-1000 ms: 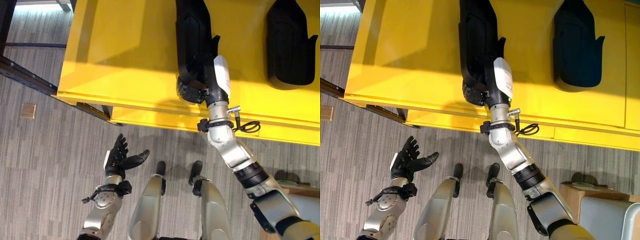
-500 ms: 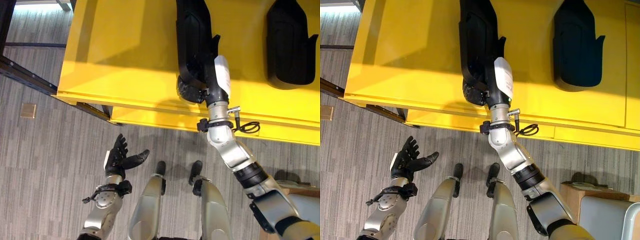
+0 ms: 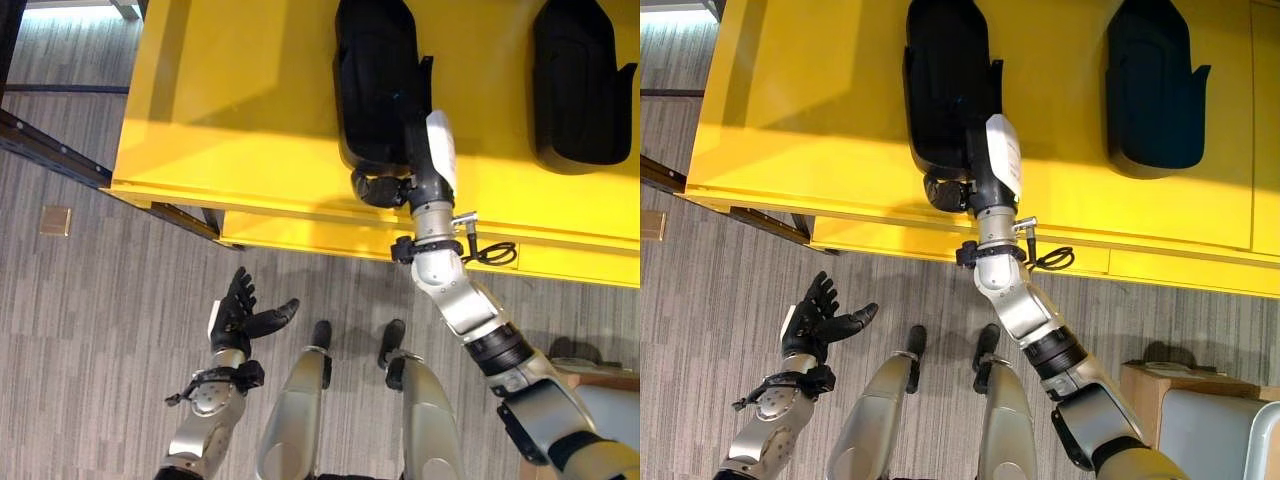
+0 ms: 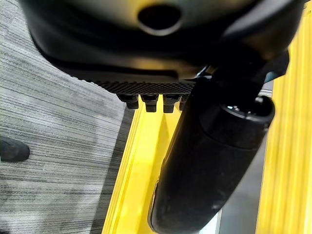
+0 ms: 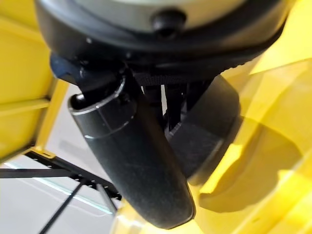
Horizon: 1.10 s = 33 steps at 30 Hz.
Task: Move parts from the plastic box to the shelf.
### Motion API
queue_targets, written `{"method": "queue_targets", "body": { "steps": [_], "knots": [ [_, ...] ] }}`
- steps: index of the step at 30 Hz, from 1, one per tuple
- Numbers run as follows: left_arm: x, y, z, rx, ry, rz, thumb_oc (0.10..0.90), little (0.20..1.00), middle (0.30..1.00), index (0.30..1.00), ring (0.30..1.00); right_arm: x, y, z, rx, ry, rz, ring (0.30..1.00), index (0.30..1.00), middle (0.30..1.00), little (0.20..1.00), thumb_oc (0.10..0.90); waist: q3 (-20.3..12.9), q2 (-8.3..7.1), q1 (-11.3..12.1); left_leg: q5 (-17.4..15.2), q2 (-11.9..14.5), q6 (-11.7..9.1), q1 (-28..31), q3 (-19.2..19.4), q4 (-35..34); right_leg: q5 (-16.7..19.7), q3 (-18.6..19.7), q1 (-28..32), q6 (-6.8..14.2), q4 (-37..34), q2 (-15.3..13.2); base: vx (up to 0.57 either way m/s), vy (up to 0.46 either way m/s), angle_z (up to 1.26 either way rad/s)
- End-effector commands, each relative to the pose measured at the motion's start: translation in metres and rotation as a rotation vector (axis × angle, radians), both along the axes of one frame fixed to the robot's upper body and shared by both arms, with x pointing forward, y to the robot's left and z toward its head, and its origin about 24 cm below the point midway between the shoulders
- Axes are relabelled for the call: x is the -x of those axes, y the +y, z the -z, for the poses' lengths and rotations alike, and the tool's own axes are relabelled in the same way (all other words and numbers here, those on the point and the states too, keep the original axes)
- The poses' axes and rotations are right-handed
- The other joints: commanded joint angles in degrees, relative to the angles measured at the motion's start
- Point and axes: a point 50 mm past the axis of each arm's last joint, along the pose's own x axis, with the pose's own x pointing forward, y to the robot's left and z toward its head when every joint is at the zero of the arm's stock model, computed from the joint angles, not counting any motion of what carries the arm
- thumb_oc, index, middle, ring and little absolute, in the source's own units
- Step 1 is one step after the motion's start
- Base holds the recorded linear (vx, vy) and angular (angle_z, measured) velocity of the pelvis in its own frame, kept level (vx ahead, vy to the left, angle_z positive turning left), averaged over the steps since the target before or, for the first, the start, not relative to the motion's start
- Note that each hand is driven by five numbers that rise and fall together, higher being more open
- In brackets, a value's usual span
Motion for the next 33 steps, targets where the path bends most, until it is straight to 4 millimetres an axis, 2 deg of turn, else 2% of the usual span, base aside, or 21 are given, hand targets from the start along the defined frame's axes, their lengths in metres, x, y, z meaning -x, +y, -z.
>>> {"method": "queue_targets", "body": {
  "steps": [1,8,13,19,33],
  "knots": [
    [0.002,0.006,-0.042,-0.031,-0.204,0.011,0.9,1.0,1.0,1.0,1.0,0.041,0.031,-0.067,-0.1,-0.316,-0.266,1.0,1.0,1.0,1.0,0.9,-0.76,-0.28,0.52,-0.22,1.07,0.32,0.34,0.16,0.01,-0.97,3.65,4.85,3.78,-0.38,-3.64,0.0,0.0,0.0],
    [0.003,0.008,-0.041,-0.033,-0.193,0.002,0.9,1.0,1.0,1.0,1.0,0.057,0.038,-0.069,-0.121,-0.333,-0.386,1.0,1.0,1.0,1.0,0.9,-0.76,-0.69,0.32,-0.25,1.1,0.24,0.45,0.31,0.09,-0.8,3.57,4.94,3.79,-0.47,-3.71,0.0,0.0,0.0],
    [0.004,0.008,-0.042,-0.026,-0.196,-0.003,0.9,1.0,1.0,1.0,1.0,0.071,0.037,-0.08,-0.178,-0.402,-0.445,1.0,1.0,1.0,1.0,0.9,-0.76,-0.86,0.25,-0.16,1.18,0.25,0.73,0.44,-0.18,-0.81,3.69,5.16,3.82,-0.55,-3.61,0.0,0.0,0.0],
    [0.003,0.007,-0.042,-0.023,-0.198,-0.005,0.9,1.0,1.0,1.0,1.0,0.084,0.036,-0.089,-0.21,-0.468,-0.484,1.0,1.0,1.0,1.0,0.9,-0.77,-1.15,0.04,-0.12,1.28,0.21,1.35,0.51,-0.39,-0.8,3.85,5.66,3.9,-0.64,-3.64,0.0,0.0,0.0],
    [0.003,0.005,-0.04,-0.024,-0.189,0.002,0.9,1.0,1.0,1.0,1.0,0.1,0.028,-0.098,-0.235,-0.572,-0.483,1.0,1.0,1.0,1.0,0.9,-2.05,-1.35,-0.59,0.4,1.44,-0.01,2.81,0.79,-1.61,-0.29,4.19,6.61,3.97,-1.6,-3.46,0.0,-0.002,-0.02]
  ]
}}
